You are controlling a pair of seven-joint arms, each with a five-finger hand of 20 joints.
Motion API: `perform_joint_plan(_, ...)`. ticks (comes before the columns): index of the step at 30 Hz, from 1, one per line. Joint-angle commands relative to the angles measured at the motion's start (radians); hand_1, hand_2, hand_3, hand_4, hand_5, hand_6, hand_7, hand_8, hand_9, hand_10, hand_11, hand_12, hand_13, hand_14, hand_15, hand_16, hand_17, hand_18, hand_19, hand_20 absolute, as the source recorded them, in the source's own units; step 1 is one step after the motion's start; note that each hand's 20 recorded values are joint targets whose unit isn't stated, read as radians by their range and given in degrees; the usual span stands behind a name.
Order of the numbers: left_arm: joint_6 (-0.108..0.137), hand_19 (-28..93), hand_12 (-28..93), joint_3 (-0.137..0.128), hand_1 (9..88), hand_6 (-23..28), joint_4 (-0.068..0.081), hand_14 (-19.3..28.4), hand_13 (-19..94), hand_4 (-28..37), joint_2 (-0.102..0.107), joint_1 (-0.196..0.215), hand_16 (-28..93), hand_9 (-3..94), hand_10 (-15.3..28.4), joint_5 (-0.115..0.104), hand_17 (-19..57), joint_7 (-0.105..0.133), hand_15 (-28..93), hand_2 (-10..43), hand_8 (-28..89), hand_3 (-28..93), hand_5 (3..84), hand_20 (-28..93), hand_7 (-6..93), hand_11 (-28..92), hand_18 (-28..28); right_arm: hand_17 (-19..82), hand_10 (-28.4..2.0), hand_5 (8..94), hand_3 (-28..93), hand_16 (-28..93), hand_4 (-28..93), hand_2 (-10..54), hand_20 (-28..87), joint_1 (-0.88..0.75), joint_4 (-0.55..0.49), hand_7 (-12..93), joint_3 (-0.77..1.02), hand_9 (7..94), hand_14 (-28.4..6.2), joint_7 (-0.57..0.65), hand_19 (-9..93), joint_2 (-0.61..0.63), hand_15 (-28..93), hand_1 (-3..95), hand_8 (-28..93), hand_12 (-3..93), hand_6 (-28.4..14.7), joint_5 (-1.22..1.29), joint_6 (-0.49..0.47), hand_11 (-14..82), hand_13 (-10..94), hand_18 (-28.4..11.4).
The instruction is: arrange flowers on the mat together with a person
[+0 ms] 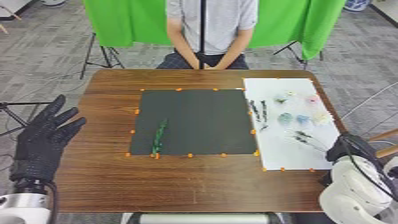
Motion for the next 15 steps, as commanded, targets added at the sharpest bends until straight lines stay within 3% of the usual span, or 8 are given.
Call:
perform_joint_plan(1,0.003,37,12,-0.005,21.0,4.5,0.002,21.1,21,-23.7,0.003,0.024,-5,29.0,15.0,-0.005,-9.5,-0.002,41,7.8,-8,75,29.8,13,10.9,19,19.5,57,-8.3,86.5,56,20,-27,-9.5,-15,-0.030,-0.036,16,0.028,92.9,-4.5,-0.010,93,0.012,49,62.7,3,26.9,0.4,-0.071,0.066,20.9,88,-14.9)
perform_joint_plan(6,0.012,37,12,-0.005,21.1,4.5,0.002,21.0,21,-23.5,0.026,0.033,-5,29.0,15.0,-0.024,-9.5,0.020,41,7.7,-8,75,29.8,13,10.9,18,19.6,57,-8.1,88.8,58,20,-28,-9.5,-12,-0.025,-0.071,16,0.052,93.4,-4.7,-0.026,93,0.000,49,61.4,5,27.9,0.4,-0.120,0.088,19.6,90,-15.3)
perform_joint_plan(7,0.014,37,12,-0.005,21.1,4.5,0.002,21.0,21,-23.5,0.030,0.035,-5,29.0,15.0,-0.027,-9.5,0.023,41,7.7,-8,75,29.8,13,10.9,18,19.6,57,-8.8,89.2,59,21,-28,-9.5,-11,-0.022,-0.076,16,0.054,93.6,-4.7,-0.032,93,-0.002,48,61.3,6,25.6,0.5,-0.129,0.094,23.6,90,-15.4)
perform_joint_plan(15,0.018,37,12,-0.009,21.2,4.4,0.002,21.0,21,-23.4,0.030,0.037,-5,29.1,15.0,-0.032,-9.5,0.027,41,7.7,-8,75,29.7,13,10.9,19,19.6,58,-9.3,90.3,60,22,-28,-9.5,-9,0.048,-0.127,16,0.003,93.7,-4.4,-0.040,93,-0.016,48,60.5,6,23.2,0.8,-0.214,0.142,28.4,91,-15.7)
